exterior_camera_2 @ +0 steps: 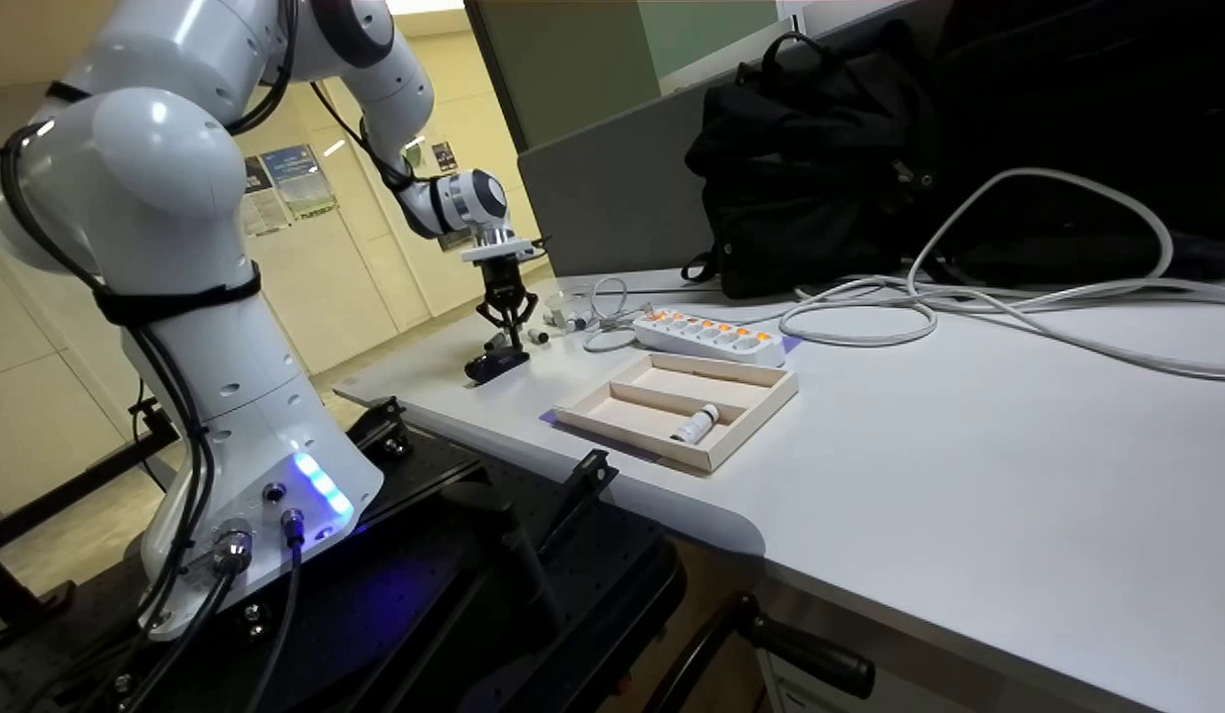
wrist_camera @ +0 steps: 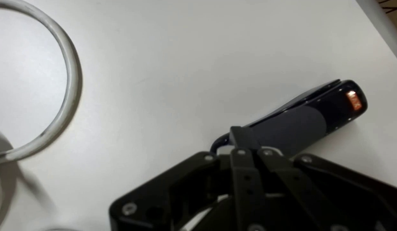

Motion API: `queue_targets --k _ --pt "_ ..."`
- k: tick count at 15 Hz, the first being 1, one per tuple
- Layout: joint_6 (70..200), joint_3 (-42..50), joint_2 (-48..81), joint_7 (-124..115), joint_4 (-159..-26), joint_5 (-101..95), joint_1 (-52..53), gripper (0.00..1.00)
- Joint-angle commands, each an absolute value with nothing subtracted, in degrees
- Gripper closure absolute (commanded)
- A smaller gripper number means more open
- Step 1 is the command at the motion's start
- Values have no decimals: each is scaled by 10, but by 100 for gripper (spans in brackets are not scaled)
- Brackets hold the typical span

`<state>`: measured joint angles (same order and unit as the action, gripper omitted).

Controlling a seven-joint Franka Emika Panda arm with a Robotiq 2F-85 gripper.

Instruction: Press down on the black stapler

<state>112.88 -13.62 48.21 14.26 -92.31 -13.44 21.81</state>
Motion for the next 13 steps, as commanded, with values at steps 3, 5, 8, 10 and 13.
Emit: queue_targets --k 3,5,8,10,13 --pt "1122 -141 475 147 -903 -135 219 100" --pt "1117 -147 424 145 -928 -131 215 100" --pt "1117 -154 359 143 -957 -125 210 100" --pt "1096 -157 326 150 -973 -113 202 74" --pt "1093 -152 344 150 -946 -121 211 85"
